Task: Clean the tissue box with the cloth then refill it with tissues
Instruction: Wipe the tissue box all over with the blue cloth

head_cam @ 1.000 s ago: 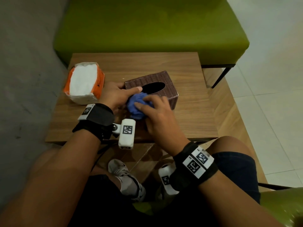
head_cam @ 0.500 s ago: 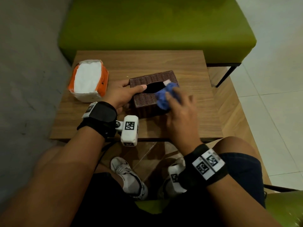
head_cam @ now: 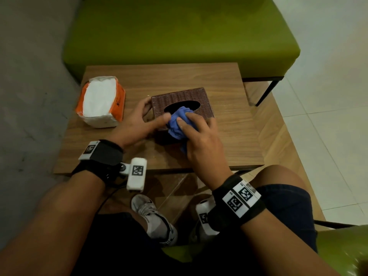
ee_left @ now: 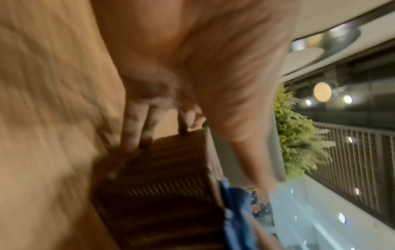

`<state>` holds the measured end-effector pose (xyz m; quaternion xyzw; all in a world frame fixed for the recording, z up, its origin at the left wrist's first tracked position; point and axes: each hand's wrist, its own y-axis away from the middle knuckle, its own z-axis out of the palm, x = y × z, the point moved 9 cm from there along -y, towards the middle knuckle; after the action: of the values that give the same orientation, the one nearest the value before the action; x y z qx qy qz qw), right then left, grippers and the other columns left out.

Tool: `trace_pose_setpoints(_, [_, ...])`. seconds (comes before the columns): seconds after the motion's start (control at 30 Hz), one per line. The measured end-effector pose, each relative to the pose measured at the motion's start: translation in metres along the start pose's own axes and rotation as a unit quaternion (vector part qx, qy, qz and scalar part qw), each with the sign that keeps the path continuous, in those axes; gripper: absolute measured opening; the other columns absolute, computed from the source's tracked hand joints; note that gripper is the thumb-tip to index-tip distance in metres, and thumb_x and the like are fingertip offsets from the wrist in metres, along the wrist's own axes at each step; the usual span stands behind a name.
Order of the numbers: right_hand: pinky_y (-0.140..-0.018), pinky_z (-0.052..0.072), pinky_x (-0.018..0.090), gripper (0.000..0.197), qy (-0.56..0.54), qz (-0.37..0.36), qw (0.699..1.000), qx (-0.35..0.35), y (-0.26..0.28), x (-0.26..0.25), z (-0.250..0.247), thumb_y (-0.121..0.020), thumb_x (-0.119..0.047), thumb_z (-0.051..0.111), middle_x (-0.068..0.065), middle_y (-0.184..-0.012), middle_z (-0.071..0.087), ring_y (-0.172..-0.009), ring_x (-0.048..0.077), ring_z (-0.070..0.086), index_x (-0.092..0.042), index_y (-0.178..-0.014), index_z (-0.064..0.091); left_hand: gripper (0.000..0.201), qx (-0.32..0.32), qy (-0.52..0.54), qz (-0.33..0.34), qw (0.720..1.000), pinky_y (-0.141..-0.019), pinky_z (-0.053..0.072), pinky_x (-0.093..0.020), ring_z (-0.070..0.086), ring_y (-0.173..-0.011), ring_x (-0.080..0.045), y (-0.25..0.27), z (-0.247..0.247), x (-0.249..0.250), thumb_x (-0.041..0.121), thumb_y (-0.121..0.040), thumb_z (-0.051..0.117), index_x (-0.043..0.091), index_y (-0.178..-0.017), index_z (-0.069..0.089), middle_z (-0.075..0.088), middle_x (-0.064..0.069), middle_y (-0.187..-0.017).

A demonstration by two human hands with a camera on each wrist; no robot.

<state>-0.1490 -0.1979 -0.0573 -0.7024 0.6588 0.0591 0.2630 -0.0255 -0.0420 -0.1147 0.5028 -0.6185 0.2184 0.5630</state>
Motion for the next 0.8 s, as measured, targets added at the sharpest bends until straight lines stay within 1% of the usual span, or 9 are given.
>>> trace_pose_setpoints(0.07, [-0.086, 0.053, 0.040, 0.050, -0.019, 0.000, 1.000, -0.001, -0.003, 0.008, -0.005, -0.095, -0.011, 0.049, 0.012, -0.148, 0.055, -0.114, 0.033, 0.051, -0.014, -0.142, 0.064, 0.155, -0.062, -0.083, 0.013, 0.995, -0.129, 0.032, -0.039, 0.029, -0.160, -0.005, 0.004, 0.006, -0.006, 0.068, -0.053, 0.099, 0.041, -0.171, 0.003, 0.025, 0.013, -0.177])
trace_pose_setpoints(0.13, [-0.090, 0.053, 0.041, 0.050, -0.027, -0.019, 0.999, -0.025, -0.007, 0.009, -0.006, -0.095, -0.006, 0.052, 0.012, -0.147, 0.056, -0.115, 0.033, 0.052, -0.015, -0.142, 0.065, 0.166, -0.062, -0.137, 0.033, 0.988, -0.131, 0.031, -0.046, 0.027, -0.162, -0.011, 0.003, 0.011, -0.007, 0.063, -0.050, 0.104, 0.045, -0.169, -0.010, 0.020, 0.010, -0.179])
trace_pose_setpoints(0.23, [-0.099, 0.045, 0.035, 0.047, -0.060, -0.043, 0.996, -0.049, -0.013, 0.021, -0.021, -0.094, 0.000, 0.056, 0.008, -0.144, 0.059, -0.118, 0.030, 0.053, -0.017, -0.136, 0.070, 0.155, -0.002, -0.147, 0.078, 0.986, -0.124, 0.042, -0.054, 0.043, -0.155, -0.019, -0.006, 0.005, -0.003, 0.059, -0.051, 0.101, 0.042, -0.170, 0.003, 0.035, 0.005, -0.172])
trace_pose_setpoints(0.37, [-0.096, 0.030, 0.014, 0.050, -0.066, 0.033, 0.994, 0.076, -0.032, 0.077, -0.060, -0.090, -0.006, 0.046, 0.006, -0.140, 0.065, -0.116, 0.031, 0.057, -0.014, -0.133, 0.073, 0.147, 0.009, -0.160, 0.087, 0.983, -0.121, 0.045, -0.054, 0.045, -0.150, -0.020, -0.006, 0.006, 0.001, 0.055, -0.052, 0.102, 0.042, -0.168, 0.012, 0.035, 0.009, -0.169])
trace_pose_setpoints(0.47, [-0.092, 0.029, 0.023, 0.055, -0.016, 0.026, 0.999, 0.040, -0.025, 0.068, -0.032, -0.090, -0.001, 0.049, 0.009, -0.151, 0.059, -0.114, 0.036, 0.057, -0.012, -0.141, 0.067, 0.147, 0.020, -0.170, 0.101, 0.980, -0.120, 0.047, -0.053, 0.048, -0.147, -0.020, -0.006, 0.010, 0.004, 0.052, -0.054, 0.102, 0.038, -0.168, 0.012, 0.035, 0.006, -0.168])
trace_pose_setpoints(0.57, [-0.090, 0.036, 0.032, 0.053, 0.015, -0.005, 0.999, 0.043, 0.003, 0.051, -0.021, -0.092, -0.003, 0.055, 0.011, -0.153, 0.055, -0.104, 0.031, 0.047, -0.009, -0.144, 0.062, 0.139, 0.000, -0.153, 0.111, 0.982, -0.119, 0.049, -0.045, 0.050, -0.143, -0.011, -0.008, 0.011, 0.010, 0.033, -0.059, 0.107, 0.035, -0.167, 0.019, 0.040, 0.006, -0.164])
trace_pose_setpoints(0.63, [-0.089, 0.037, 0.032, 0.052, 0.021, -0.012, 0.998, 0.053, 0.000, 0.061, -0.027, -0.093, -0.008, 0.053, 0.009, -0.151, 0.058, -0.104, 0.032, 0.051, -0.011, -0.143, 0.064, 0.133, -0.015, -0.147, 0.114, 0.982, -0.120, 0.049, -0.043, 0.051, -0.143, -0.008, -0.008, 0.011, 0.010, 0.027, -0.061, 0.107, 0.038, -0.165, 0.023, 0.044, 0.008, -0.162])
trace_pose_setpoints(0.7, [-0.089, 0.032, 0.028, 0.051, 0.004, 0.044, 0.996, 0.080, -0.005, 0.069, -0.030, -0.094, -0.001, 0.053, 0.010, -0.147, 0.061, -0.104, 0.036, 0.055, -0.011, -0.141, 0.065, 0.132, -0.017, -0.143, 0.115, 0.983, -0.119, 0.049, -0.042, 0.051, -0.144, -0.008, -0.007, 0.012, 0.009, 0.029, -0.061, 0.107, 0.040, -0.163, 0.024, 0.046, 0.009, -0.160])
trace_pose_setpoints(0.8, [-0.091, 0.032, 0.029, 0.049, 0.055, 0.055, 0.995, 0.066, 0.010, 0.032, -0.017, -0.096, -0.001, 0.058, 0.011, -0.150, 0.056, -0.109, 0.035, 0.051, -0.010, -0.145, 0.061, 0.134, -0.004, -0.135, 0.114, 0.984, -0.119, 0.050, -0.043, 0.051, -0.143, -0.007, -0.005, 0.012, 0.010, 0.027, -0.060, 0.107, 0.037, -0.164, 0.024, 0.046, 0.007, -0.161])
